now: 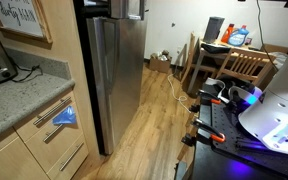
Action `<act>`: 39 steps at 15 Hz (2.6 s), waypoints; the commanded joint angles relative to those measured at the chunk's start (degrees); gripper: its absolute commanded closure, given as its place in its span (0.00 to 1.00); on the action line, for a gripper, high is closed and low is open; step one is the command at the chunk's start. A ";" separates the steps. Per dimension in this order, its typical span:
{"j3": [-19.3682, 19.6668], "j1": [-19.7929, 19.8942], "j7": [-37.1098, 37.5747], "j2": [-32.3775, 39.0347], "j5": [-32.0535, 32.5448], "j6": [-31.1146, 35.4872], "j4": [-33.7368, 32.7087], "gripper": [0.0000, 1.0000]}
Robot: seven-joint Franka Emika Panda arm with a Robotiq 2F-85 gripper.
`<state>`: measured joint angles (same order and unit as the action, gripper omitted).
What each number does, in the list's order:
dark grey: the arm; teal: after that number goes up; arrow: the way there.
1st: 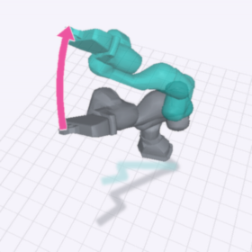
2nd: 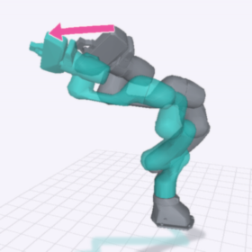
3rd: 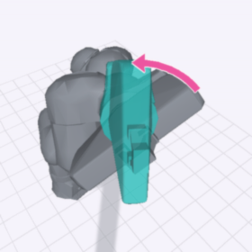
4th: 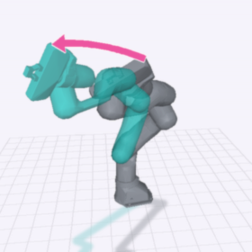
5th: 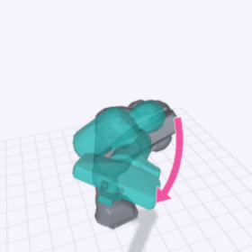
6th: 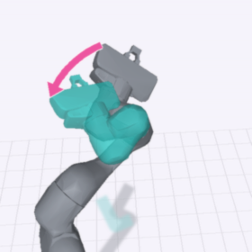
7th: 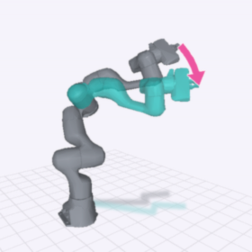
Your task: Close the top door of the fridge
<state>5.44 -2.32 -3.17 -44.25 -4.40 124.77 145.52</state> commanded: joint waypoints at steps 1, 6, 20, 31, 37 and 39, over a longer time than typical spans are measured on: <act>0.83 1.25 -1.61 1.46 -0.13 0.68 -3.12 0.00; 2.29 2.17 -2.71 -2.32 0.22 0.51 -3.81 0.00; 9.98 1.07 -13.50 -1.47 -0.58 9.48 -5.53 0.00; 10.48 -0.06 -14.09 5.23 -0.81 20.78 -6.68 0.00; 12.57 -0.08 -14.24 5.07 -1.47 21.24 -8.10 0.00; 13.18 -0.13 -14.56 5.21 -1.46 21.46 -8.45 0.00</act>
<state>17.96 -2.25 -15.66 -39.99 -4.61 145.21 138.38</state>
